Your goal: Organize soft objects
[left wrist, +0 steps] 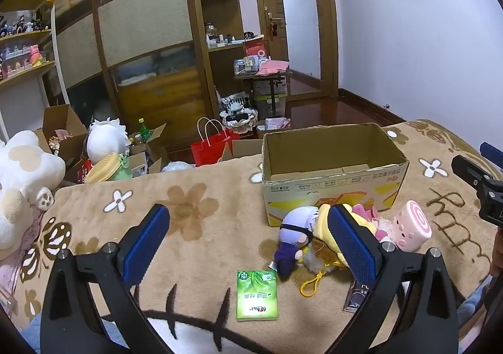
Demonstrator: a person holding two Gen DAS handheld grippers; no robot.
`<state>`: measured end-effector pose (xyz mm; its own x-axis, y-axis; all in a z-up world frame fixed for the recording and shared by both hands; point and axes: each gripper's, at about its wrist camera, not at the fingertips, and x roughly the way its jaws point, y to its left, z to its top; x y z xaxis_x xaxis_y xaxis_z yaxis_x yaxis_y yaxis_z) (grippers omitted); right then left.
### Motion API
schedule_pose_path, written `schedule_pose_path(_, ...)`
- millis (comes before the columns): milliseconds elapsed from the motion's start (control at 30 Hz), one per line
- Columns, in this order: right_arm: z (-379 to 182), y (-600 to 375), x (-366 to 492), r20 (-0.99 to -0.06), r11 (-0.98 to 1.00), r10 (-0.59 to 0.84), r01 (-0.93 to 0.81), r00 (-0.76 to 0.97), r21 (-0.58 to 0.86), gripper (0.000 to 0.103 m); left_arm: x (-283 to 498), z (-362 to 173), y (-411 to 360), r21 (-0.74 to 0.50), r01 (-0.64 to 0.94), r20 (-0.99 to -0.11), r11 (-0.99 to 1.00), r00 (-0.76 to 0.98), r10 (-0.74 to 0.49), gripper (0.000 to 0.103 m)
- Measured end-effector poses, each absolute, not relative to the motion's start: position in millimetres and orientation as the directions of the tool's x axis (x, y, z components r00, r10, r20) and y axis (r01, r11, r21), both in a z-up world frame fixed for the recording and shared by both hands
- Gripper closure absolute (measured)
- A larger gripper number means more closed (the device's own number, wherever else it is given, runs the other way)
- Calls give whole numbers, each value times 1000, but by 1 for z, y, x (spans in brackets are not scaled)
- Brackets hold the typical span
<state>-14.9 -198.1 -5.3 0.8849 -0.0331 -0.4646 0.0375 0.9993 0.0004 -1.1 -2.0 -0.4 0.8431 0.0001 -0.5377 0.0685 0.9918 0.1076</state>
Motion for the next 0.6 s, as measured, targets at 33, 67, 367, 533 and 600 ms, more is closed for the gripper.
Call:
schedule_pose_path(33, -5, -198, -15, -465, 999, -33, 37, 885, 0, 0, -1, 0, -2, 107, 69, -538, 992, 843, 0, 3)
schedule_pose_path(67, -5, -198, -15, -465, 999, -33, 38, 885, 0, 0, -1, 0, -2, 107, 69, -538, 992, 843, 0, 3)
schedule_pose_path(367, -6, -199, -14, -462, 999, -35, 39, 886, 0, 0, -1, 0, -1, 107, 70, -538, 992, 843, -2, 3)
schedule_pose_path(533, -6, -198, -14, -460, 999, -35, 39, 887, -1, 0, -1, 1, 1, 109, 68, -536, 992, 844, 1, 3)
schedule_pose_path(600, -6, -199, -14, -461, 999, -35, 39, 887, -1, 0, -1, 1, 1, 110, 68, -537, 992, 844, 2, 3)
